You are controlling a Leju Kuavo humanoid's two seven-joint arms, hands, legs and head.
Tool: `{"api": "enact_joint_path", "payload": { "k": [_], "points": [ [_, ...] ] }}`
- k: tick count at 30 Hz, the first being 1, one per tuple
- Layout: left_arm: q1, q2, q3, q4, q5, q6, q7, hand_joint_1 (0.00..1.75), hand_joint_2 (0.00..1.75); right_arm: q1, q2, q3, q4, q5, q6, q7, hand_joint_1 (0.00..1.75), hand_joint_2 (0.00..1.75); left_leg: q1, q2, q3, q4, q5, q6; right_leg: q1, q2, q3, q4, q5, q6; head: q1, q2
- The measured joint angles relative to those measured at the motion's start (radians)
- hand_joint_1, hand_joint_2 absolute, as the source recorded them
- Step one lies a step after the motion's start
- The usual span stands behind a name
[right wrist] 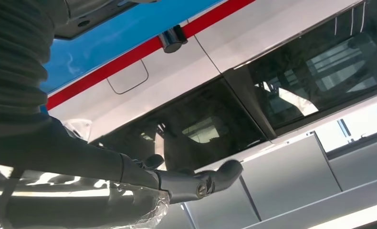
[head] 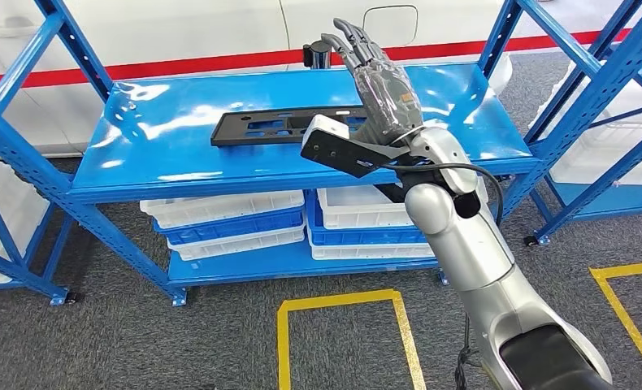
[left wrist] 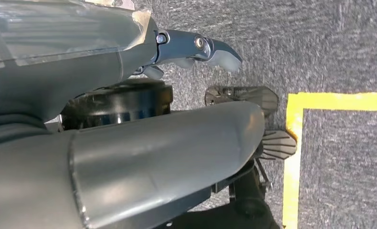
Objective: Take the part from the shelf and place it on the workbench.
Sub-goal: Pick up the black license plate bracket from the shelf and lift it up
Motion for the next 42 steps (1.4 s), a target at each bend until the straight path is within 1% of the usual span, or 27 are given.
{"api": "enact_joint_path", "payload": {
  "k": [1,3,5,7,8,9,11,12,13,15,17,18,20,21,22,23,25,26,28,30,32,35,37,38,39,41,42],
  "points": [
    [-0.001,0.000,0.000,0.000,-0.001,0.000,0.000,0.00,0.00,-0.001,0.000,0.000,0.000,0.000,0.000,-0.001,0.00,1.75,0.003,0.001,-0.031,0.050,0.010,-0.008,-0.005,0.001,0.013,-0.001,-0.008,-0.006,-0.001,0.000],
    [-0.001,0.000,0.000,0.001,-0.002,0.001,0.000,0.00,0.00,-0.001,0.001,0.000,0.000,-0.001,0.000,-0.003,0.00,1.75,0.016,0.004,-0.128,0.187,0.011,-0.031,-0.010,0.001,0.041,-0.003,-0.031,-0.012,-0.003,0.000],
    [0.000,0.001,0.000,0.001,-0.003,0.005,0.000,0.00,0.00,0.002,0.000,0.000,0.001,-0.002,0.000,-0.006,0.00,1.75,0.033,0.008,-0.221,0.274,-0.047,-0.050,-0.014,0.003,0.076,-0.003,-0.060,-0.010,-0.004,0.000],
    [0.001,0.004,0.000,0.002,-0.004,0.009,0.001,0.00,0.00,0.004,-0.001,0.000,0.001,-0.005,0.000,-0.007,0.00,1.75,0.044,0.011,-0.266,0.254,-0.100,-0.063,-0.021,0.005,0.120,-0.003,-0.095,-0.005,-0.004,0.000],
    [0.001,0.005,0.000,0.002,-0.005,0.010,0.002,0.00,0.00,0.004,-0.001,0.000,0.002,-0.006,0.000,-0.008,0.00,1.75,0.047,0.011,-0.269,0.205,-0.088,-0.066,-0.024,0.007,0.144,-0.004,-0.114,-0.001,-0.004,0.000],
    [0.002,0.007,0.000,0.002,-0.005,0.010,0.003,0.00,0.00,0.004,-0.001,0.000,0.002,-0.006,0.000,-0.009,0.00,1.75,0.050,0.012,-0.264,0.138,-0.034,-0.067,-0.027,0.007,0.164,-0.005,-0.132,0.004,-0.004,0.000],
    [0.004,0.009,-0.001,0.002,-0.006,0.010,0.007,0.00,0.00,0.005,-0.002,0.001,0.004,-0.007,0.001,-0.011,0.00,1.75,0.047,0.014,-0.248,0.015,0.139,-0.059,-0.027,0.011,0.198,-0.005,-0.166,0.018,-0.006,0.000],
    [0.004,0.009,-0.001,0.003,-0.007,0.011,0.009,0.00,0.00,0.004,-0.002,0.001,0.005,-0.008,0.002,-0.013,0.00,1.75,0.044,0.013,-0.242,-0.013,0.203,-0.053,-0.026,0.013,0.206,-0.008,-0.179,0.027,-0.006,0.000],
    [0.003,0.010,-0.001,0.003,-0.011,0.012,0.012,0.00,0.00,0.003,-0.003,0.001,0.006,-0.010,0.003,-0.016,0.00,1.75,0.038,0.012,-0.240,-0.020,0.231,-0.047,-0.026,0.015,0.216,-0.014,-0.189,0.036,-0.007,0.000],
    [-0.002,0.009,-0.003,0.004,-0.018,0.014,0.017,0.00,0.00,-0.003,-0.006,-0.001,0.007,-0.017,0.004,-0.022,0.00,1.75,0.033,0.010,-0.230,-0.014,0.217,-0.034,-0.028,0.013,0.234,-0.035,-0.203,0.051,-0.006,0.000],
    [-0.006,0.008,-0.005,0.004,-0.022,0.015,0.020,0.00,0.00,-0.007,-0.013,-0.003,0.007,-0.025,0.005,-0.028,0.00,1.75,0.033,0.009,-0.211,-0.026,0.201,-0.017,-0.025,0.007,0.217,0.013,-0.228,0.049,-0.004,0.000],
    [-0.007,0.008,-0.006,0.003,-0.022,0.015,0.021,0.00,0.00,-0.006,-0.018,-0.004,0.009,-0.027,0.006,-0.030,0.00,1.75,0.033,0.009,-0.199,-0.031,0.192,-0.010,-0.023,0.004,0.179,0.081,-0.249,0.043,-0.003,0.000],
    [-0.008,0.006,-0.008,0.003,-0.023,0.015,0.021,0.00,0.00,-0.001,-0.028,-0.003,0.014,-0.032,0.008,-0.034,0.00,1.75,0.031,0.005,-0.183,-0.034,0.175,-0.001,-0.015,0.004,0.065,0.241,-0.288,0.034,-0.002,0.000],
    [-0.008,0.005,-0.008,0.003,-0.023,0.015,0.021,0.00,0.00,0.003,-0.032,-0.003,0.017,-0.035,0.009,-0.036,0.00,1.75,0.030,0.002,-0.176,-0.033,0.168,0.000,-0.012,0.004,0.015,0.290,-0.288,0.037,-0.002,0.000],
    [-0.007,0.004,-0.009,0.003,-0.022,0.015,0.021,0.00,0.00,0.006,-0.036,-0.003,0.019,-0.038,0.009,-0.039,0.00,1.75,0.029,-0.002,-0.171,-0.031,0.161,0.000,-0.010,0.003,-0.018,0.298,-0.269,0.045,-0.002,0.000],
    [-0.007,0.004,-0.009,0.003,-0.021,0.016,0.021,0.00,0.00,0.006,-0.039,-0.003,0.022,-0.041,0.009,-0.041,0.00,1.75,0.029,-0.005,-0.165,-0.028,0.154,-0.002,-0.009,0.003,-0.032,0.265,-0.230,0.056,-0.003,0.000],
    [-0.006,0.004,-0.009,0.003,-0.019,0.017,0.021,0.00,0.00,0.004,-0.043,-0.003,0.026,-0.045,0.009,-0.046,0.00,1.75,0.028,-0.008,-0.153,-0.018,0.140,-0.008,-0.008,0.000,-0.015,0.134,-0.128,0.071,-0.002,0.000],
    [-0.007,0.003,-0.010,0.004,-0.018,0.018,0.021,0.00,0.00,0.002,-0.044,-0.002,0.029,-0.047,0.009,-0.048,0.00,1.75,0.026,-0.010,-0.148,-0.012,0.132,-0.012,-0.008,-0.002,-0.001,0.081,-0.088,0.068,-0.003,0.000],
    [-0.007,0.003,-0.010,0.004,-0.017,0.019,0.021,0.00,0.00,0.000,-0.043,-0.001,0.033,-0.050,0.009,-0.051,0.00,1.75,0.022,-0.013,-0.144,-0.006,0.122,-0.021,-0.005,-0.004,0.015,0.045,-0.053,0.045,-0.004,0.000],
    [-0.005,0.004,-0.010,0.004,-0.017,0.019,0.021,0.00,0.00,-0.004,-0.043,0.000,0.035,-0.052,0.009,-0.052,0.00,1.75,0.022,-0.012,-0.144,-0.004,0.119,-0.029,-0.007,-0.004,0.020,0.042,-0.048,0.025,-0.005,0.000],
    [-0.003,0.004,-0.011,0.004,-0.017,0.020,0.017,0.00,0.00,-0.009,-0.039,0.000,0.035,-0.053,0.009,-0.053,0.00,1.75,0.026,-0.006,-0.159,0.030,0.094,-0.043,-0.015,-0.004,0.025,0.039,-0.045,0.013,-0.006,0.000],
    [-0.003,0.005,-0.012,0.004,-0.016,0.023,0.011,0.00,0.00,-0.012,-0.035,0.002,0.035,-0.058,0.009,-0.054,0.00,1.75,0.040,0.003,-0.241,0.212,0.000,-0.066,-0.018,-0.004,0.027,0.039,-0.044,0.005,-0.010,0.000],
    [-0.002,0.006,-0.014,0.004,-0.014,0.026,0.009,0.00,0.00,-0.011,-0.034,0.004,0.036,-0.063,0.008,-0.057,0.00,1.75,0.049,0.007,-0.280,0.294,-0.024,-0.074,-0.018,-0.004,0.026,0.039,-0.045,0.005,-0.010,0.000],
    [-0.001,0.007,-0.016,0.004,-0.012,0.027,0.008,0.00,0.00,-0.011,-0.034,0.005,0.036,-0.068,0.007,-0.060,0.00,1.75,0.053,0.008,-0.271,0.277,-0.009,-0.076,-0.019,-0.004,0.027,0.039,-0.046,0.005,-0.010,0.000],
    [0.000,0.008,-0.017,0.004,-0.010,0.028,0.008,0.00,0.00,-0.011,-0.034,0.006,0.035,-0.073,0.006,-0.064,0.00,1.75,0.056,0.010,-0.242,0.222,0.021,-0.077,-0.021,-0.003,0.029,0.039,-0.048,0.007,-0.010,0.000],
    [0.001,0.008,-0.018,0.004,-0.008,0.032,0.008,0.00,0.00,-0.007,-0.036,0.005,0.023,-0.086,0.004,-0.073,0.00,1.75,0.058,0.011,-0.161,0.077,0.071,-0.074,-0.021,-0.001,0.032,0.039,-0.053,0.015,-0.010,0.000],
    [0.002,0.008,-0.018,0.004,-0.006,0.037,0.007,0.00,0.00,0.001,-0.042,0.005,0.009,-0.090,0.004,-0.076,0.00,1.75,0.056,0.010,-0.134,0.031,0.080,-0.070,-0.020,-0.001,0.032,0.038,-0.055,0.021,-0.009,0.000]
  ]
}}
